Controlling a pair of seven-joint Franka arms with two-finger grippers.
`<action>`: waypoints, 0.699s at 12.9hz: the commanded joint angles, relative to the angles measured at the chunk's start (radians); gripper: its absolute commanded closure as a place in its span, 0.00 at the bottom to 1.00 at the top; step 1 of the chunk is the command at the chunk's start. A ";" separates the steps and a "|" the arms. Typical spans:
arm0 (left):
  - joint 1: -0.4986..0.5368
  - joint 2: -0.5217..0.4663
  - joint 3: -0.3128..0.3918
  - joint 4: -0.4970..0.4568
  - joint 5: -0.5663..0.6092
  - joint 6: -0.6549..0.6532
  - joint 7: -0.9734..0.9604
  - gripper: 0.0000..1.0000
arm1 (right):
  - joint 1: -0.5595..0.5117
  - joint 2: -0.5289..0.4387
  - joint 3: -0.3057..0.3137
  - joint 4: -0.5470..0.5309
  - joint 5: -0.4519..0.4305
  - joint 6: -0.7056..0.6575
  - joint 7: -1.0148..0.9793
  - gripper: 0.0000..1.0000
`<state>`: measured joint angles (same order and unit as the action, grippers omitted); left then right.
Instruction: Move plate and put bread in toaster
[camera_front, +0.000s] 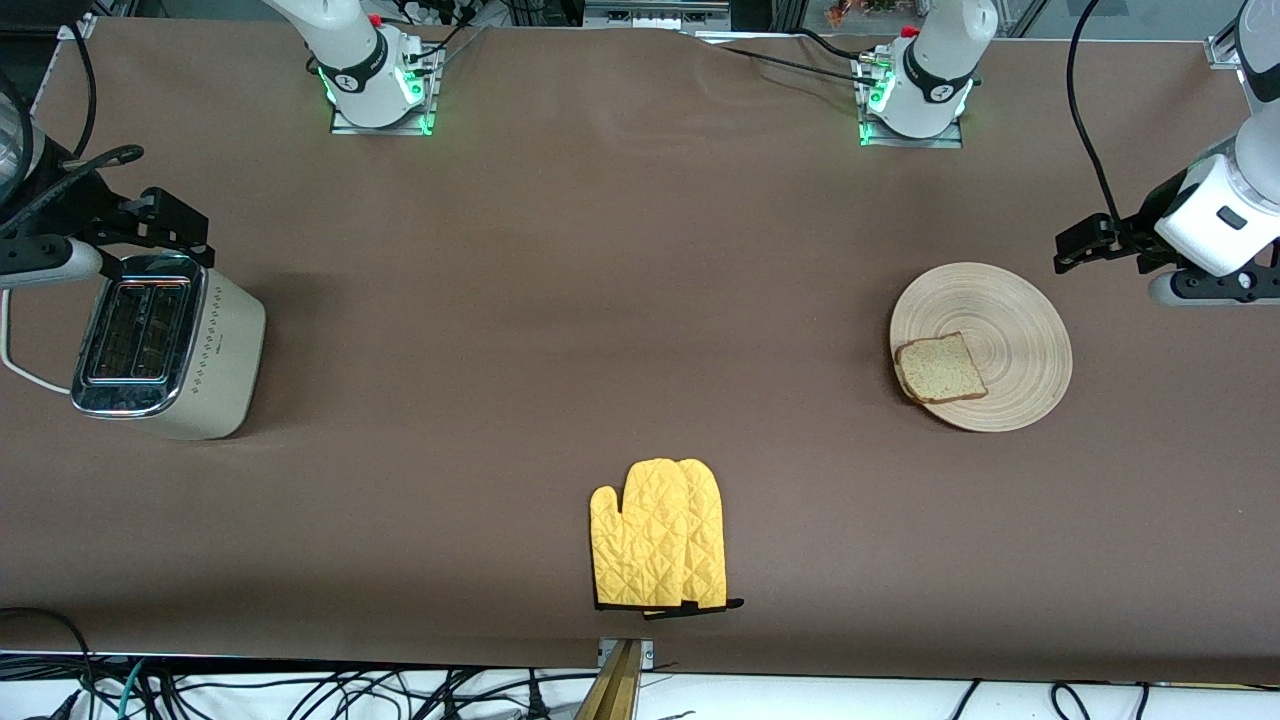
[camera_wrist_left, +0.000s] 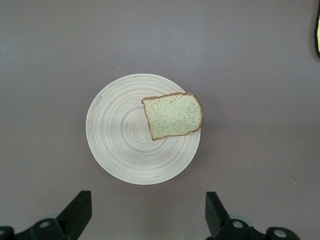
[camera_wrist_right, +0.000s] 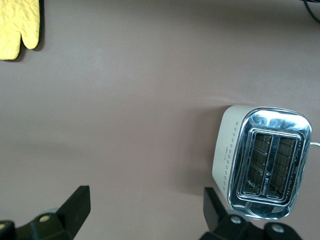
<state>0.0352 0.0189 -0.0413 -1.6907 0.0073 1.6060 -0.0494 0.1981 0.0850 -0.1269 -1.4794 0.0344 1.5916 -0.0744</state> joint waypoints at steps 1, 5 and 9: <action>0.047 0.021 0.000 0.009 -0.056 -0.014 0.013 0.00 | -0.008 -0.007 0.004 0.008 0.015 -0.004 0.008 0.00; 0.253 0.154 -0.002 0.034 -0.275 -0.014 0.016 0.00 | -0.008 -0.005 0.006 0.008 0.015 -0.002 0.010 0.00; 0.395 0.274 -0.002 0.036 -0.377 -0.014 0.243 0.00 | -0.008 -0.007 0.006 0.008 0.015 -0.002 0.005 0.00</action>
<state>0.3703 0.2342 -0.0328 -1.6882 -0.3118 1.6067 0.0692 0.1981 0.0850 -0.1268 -1.4791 0.0345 1.5916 -0.0744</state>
